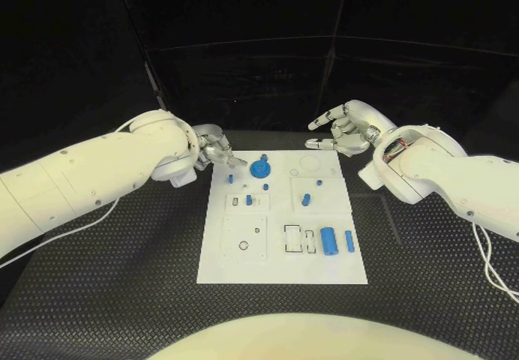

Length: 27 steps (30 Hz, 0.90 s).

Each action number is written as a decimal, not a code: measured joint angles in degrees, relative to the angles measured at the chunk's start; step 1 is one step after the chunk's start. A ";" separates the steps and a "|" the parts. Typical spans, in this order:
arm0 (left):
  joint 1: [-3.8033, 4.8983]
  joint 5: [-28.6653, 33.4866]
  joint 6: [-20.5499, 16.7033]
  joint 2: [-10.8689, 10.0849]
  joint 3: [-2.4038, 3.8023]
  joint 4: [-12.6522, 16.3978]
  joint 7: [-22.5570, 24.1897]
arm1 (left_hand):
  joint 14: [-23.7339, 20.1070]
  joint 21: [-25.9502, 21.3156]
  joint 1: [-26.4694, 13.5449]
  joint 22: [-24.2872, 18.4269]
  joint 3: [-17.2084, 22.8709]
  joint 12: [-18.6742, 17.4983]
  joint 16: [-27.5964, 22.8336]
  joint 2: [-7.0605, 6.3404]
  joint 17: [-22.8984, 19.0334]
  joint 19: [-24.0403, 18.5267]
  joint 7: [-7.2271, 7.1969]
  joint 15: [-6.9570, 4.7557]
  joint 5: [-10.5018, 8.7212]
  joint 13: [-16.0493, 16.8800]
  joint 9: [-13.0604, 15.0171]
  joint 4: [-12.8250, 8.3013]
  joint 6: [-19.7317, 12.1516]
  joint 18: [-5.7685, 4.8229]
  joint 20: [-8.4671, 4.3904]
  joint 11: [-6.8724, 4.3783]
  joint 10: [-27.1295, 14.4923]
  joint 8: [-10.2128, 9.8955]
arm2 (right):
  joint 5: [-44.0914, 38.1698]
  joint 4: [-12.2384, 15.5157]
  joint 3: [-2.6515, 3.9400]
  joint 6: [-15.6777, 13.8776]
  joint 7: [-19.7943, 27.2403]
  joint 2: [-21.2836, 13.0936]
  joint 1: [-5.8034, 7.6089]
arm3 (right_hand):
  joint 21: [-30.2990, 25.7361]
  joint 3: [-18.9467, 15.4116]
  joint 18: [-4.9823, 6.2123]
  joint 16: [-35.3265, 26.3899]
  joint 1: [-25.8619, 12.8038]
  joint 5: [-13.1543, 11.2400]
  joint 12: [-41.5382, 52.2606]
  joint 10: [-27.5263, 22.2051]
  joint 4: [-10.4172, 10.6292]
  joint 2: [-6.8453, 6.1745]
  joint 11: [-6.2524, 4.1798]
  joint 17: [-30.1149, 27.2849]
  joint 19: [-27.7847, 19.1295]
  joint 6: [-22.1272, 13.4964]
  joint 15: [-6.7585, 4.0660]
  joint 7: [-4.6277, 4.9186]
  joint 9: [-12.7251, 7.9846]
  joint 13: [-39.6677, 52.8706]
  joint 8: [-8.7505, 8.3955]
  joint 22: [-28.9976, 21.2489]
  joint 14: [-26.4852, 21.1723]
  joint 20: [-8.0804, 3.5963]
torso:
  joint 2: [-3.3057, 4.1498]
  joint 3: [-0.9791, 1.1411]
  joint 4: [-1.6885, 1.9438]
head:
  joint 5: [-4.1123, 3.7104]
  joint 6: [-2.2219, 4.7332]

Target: Assemble the parts on the task board

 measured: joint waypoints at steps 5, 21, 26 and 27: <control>2.26 -0.01 2.18 1.56 0.25 -4.66 0.03 | 0.02 0.00 0.24 0.02 -1.88 -0.09 0.00 -0.25 0.00 0.22 0.25 0.39 0.00 -0.07 -1.66 0.28 0.23 0.00 0.21 0.20 -0.20 -1.18 | 0.00 -0.23 0.00 0.00 0.00 0.21 0.00 | 0.00 0.00 0.00 0.00 0.00 0.00 0.00 0.00 0.00 0.00 0.00 0.00 0.00 0.00 0.00 0.00 0.00 0.00 0.00 0.00 0.00 0.00 | 0.02 0.03 0.00 | 0.26 0.21; 3.90 -0.68 7.76 8.59 -4.98 -16.89 0.03 | 0.02 0.00 -0.84 0.52 -5.48 -0.09 0.00 0.84 0.00 0.41 0.53 0.39 -2.93 0.03 -4.16 0.30 1.14 -0.01 0.41 0.20 -0.20 -2.45 | 0.00 -0.64 -0.01 0.03 0.03 0.82 -0.01 | 0.00 0.00 0.00 0.00 -0.31 0.00 0.00 0.00 0.00 0.31 0.00 -0.01 0.00 0.00 0.00 0.00 0.00 0.01 0.00 0.00 0.00 0.00 | 0.09 -0.03 -0.04 | 0.52 -0.01; 3.75 -0.95 9.02 10.22 -5.42 -18.95 0.03 | 0.02 0.00 -1.12 0.63 -5.87 -0.09 0.00 1.12 0.00 0.41 0.32 0.39 -2.93 0.09 -4.36 0.37 1.34 0.00 0.41 0.20 -0.20 -2.45 | 0.00 -0.73 -0.01 0.03 0.04 0.95 -0.01 | 0.00 0.00 0.00 0.00 -0.31 0.00 0.00 0.00 -0.01 0.31 0.00 -0.01 0.00 0.00 0.00 0.00 0.00 0.01 0.00 0.01 0.00 0.00 | 0.09 -0.02 -0.10 | 0.60 -0.02; 3.72 -0.99 9.21 10.46 -5.45 -19.18 0.03 | 0.02 0.00 -1.12 0.63 -5.87 -0.09 0.00 1.11 0.00 0.41 0.32 0.39 -2.93 0.09 -4.36 0.36 1.35 0.00 0.41 0.20 -0.20 -2.45 | 0.00 -0.74 -0.01 0.03 0.05 0.97 -0.01 | 0.00 0.00 0.00 0.00 -0.31 0.00 0.00 0.00 0.00 0.31 0.00 -0.01 0.00 0.00 0.00 0.00 0.00 0.01 0.00 0.01 0.00 0.00 | 0.08 -0.02 -0.10 | 0.60 -0.03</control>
